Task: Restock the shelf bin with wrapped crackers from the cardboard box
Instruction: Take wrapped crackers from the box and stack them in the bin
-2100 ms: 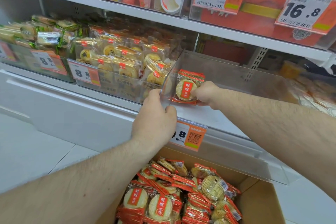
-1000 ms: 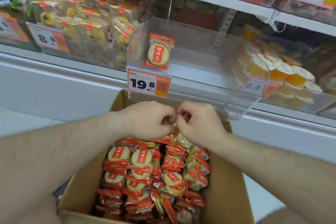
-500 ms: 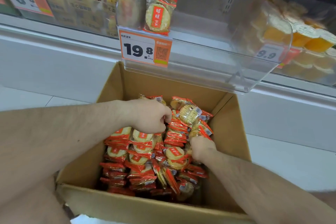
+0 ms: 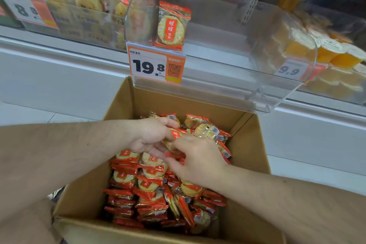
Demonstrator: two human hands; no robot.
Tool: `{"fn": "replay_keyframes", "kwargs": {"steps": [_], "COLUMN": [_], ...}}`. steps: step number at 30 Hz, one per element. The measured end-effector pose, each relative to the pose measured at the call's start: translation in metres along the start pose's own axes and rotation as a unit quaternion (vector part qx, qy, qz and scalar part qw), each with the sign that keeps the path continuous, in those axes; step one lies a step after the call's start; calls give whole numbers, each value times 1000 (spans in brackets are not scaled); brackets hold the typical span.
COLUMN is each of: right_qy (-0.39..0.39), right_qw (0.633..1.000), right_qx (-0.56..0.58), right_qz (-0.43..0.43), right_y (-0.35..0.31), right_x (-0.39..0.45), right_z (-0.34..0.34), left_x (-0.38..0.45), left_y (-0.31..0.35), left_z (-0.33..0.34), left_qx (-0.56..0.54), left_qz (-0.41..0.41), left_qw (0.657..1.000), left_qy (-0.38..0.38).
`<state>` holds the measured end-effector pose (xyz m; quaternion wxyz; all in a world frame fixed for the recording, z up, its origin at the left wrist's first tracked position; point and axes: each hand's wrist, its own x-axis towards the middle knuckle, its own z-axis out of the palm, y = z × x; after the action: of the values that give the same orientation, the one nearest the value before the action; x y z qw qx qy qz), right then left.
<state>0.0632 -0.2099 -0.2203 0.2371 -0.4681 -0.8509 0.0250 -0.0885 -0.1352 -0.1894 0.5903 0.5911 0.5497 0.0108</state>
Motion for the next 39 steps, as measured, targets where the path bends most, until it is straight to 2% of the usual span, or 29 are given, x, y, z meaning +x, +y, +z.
{"fn": "replay_keyframes", "kwargs": {"steps": [2,4,6,8,10,12,14,17,20,22,24,26,29,34,39], "right_qy": [-22,-64,-124,-172,-176,-172,-190,-225,-261,-251,-171,-52,71,149,143], "right_qw": [999,980,921,855,824,815,829,865,892,919,958,988,994,987,988], "right_qx": [26,22,5,25,49,41,-22,-116,-121,-128,-118,-94,-72,-63,-48], "right_qz": [38,186,369,488,537,552,526,433,349,276,197,115,30,22,-21], "right_y": [7,28,68,104,128,141,147,144,127,113,93,70,43,22,14], "right_x": [-2,-1,3,7,11,12,9,6,3,-1,-8,-17,-23,-11,-1], "right_z": [4,15,32,45,54,64,70,67,50,32,7,-20,-51,-65,-64], "left_x": [3,4,5,5,8,9,10,10,9,7,4,1,-7,-24,-50], "left_y": [-4,-10,-12,-14,-16,-16,-16,-16,-15,-14,-12,-10,-3,10,27], "left_z": [-1,-5,-11,-17,-22,-24,-25,-26,-26,-27,-29,-32,-34,-32,-35], "left_qx": [24,18,43,52,51,42,32,46,68,71,63,44,14,-51,-157], "left_qz": [-16,-38,-42,-40,-40,-41,-35,-28,-32,-26,-6,16,40,105,153], "left_qw": [1000,999,998,998,998,998,999,998,997,997,998,999,999,992,973], "left_qy": [-3,-3,0,3,11,17,21,22,22,22,21,12,-7,-51,-78]}}
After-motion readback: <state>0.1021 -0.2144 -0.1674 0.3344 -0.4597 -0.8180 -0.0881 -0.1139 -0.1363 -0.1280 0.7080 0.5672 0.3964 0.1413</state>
